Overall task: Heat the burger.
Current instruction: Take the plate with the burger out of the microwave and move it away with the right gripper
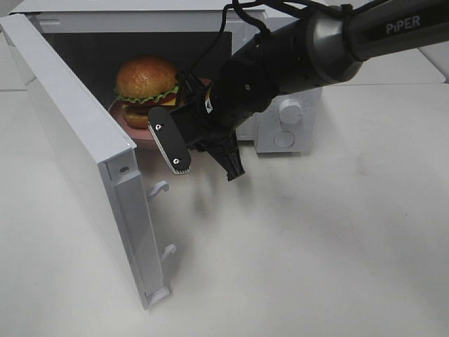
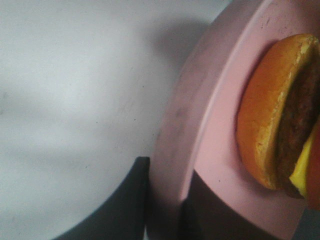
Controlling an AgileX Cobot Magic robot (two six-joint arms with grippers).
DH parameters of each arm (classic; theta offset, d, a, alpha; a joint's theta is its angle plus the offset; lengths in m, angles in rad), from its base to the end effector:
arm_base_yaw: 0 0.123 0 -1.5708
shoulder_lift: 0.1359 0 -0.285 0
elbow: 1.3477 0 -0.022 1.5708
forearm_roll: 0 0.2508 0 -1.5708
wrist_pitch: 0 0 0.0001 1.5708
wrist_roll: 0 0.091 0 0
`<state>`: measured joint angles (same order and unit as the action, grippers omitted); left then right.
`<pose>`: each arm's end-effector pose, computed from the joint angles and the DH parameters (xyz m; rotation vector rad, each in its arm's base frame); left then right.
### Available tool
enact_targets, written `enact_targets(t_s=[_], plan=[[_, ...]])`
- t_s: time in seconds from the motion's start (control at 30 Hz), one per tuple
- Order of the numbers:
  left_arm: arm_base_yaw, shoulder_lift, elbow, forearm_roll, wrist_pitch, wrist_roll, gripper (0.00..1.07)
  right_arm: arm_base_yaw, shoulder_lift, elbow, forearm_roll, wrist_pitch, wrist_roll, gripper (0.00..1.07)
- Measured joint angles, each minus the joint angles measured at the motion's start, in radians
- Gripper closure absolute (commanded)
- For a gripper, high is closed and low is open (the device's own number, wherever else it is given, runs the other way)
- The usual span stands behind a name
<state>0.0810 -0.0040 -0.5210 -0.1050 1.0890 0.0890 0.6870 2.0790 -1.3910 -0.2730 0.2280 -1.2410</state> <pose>-0.0087 -0.0092 0.2811 0.0164 2.0431 -0.0194 0.3532 0.2826 0.1608 -2.1572 1.1387 -0.4511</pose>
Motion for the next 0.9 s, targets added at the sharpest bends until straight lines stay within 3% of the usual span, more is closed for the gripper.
enact_targets(t_s=[0.9], plan=[[0.000, 0.000, 0.000, 0.000, 0.000, 0.000, 0.07, 0.005, -0.311, 0.432, -0.002, -0.228, -0.072, 1.07]])
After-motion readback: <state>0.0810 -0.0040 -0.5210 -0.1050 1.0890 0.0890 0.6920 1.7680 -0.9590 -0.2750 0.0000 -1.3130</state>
